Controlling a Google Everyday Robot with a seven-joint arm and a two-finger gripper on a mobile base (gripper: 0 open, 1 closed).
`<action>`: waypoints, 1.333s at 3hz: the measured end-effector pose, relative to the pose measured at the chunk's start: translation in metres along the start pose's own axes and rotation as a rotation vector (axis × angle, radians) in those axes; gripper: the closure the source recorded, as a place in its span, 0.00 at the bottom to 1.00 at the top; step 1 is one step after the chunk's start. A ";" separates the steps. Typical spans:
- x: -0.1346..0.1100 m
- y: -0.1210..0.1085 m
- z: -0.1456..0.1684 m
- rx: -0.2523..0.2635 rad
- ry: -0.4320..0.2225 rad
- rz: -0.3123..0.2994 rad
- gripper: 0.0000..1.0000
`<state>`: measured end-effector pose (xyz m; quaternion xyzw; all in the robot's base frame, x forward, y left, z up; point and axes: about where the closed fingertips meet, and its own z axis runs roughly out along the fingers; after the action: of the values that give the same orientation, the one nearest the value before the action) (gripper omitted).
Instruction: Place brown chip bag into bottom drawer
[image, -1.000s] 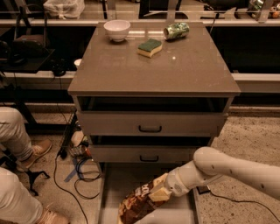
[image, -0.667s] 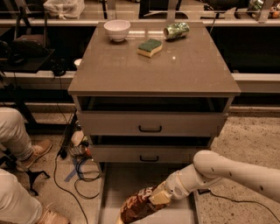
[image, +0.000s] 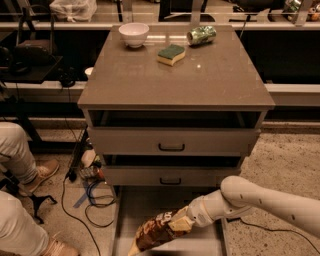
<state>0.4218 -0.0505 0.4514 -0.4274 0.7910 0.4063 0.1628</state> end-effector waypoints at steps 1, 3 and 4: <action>0.000 -0.042 0.027 0.025 -0.132 -0.008 1.00; 0.012 -0.102 0.097 0.045 -0.297 0.001 0.84; 0.026 -0.121 0.117 0.043 -0.315 0.015 0.61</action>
Offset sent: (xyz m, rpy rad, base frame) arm 0.0828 0.0361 -0.1298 0.2588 -0.1826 -0.2336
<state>0.4935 -0.0098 0.3023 -0.3488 0.7675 0.4523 0.2910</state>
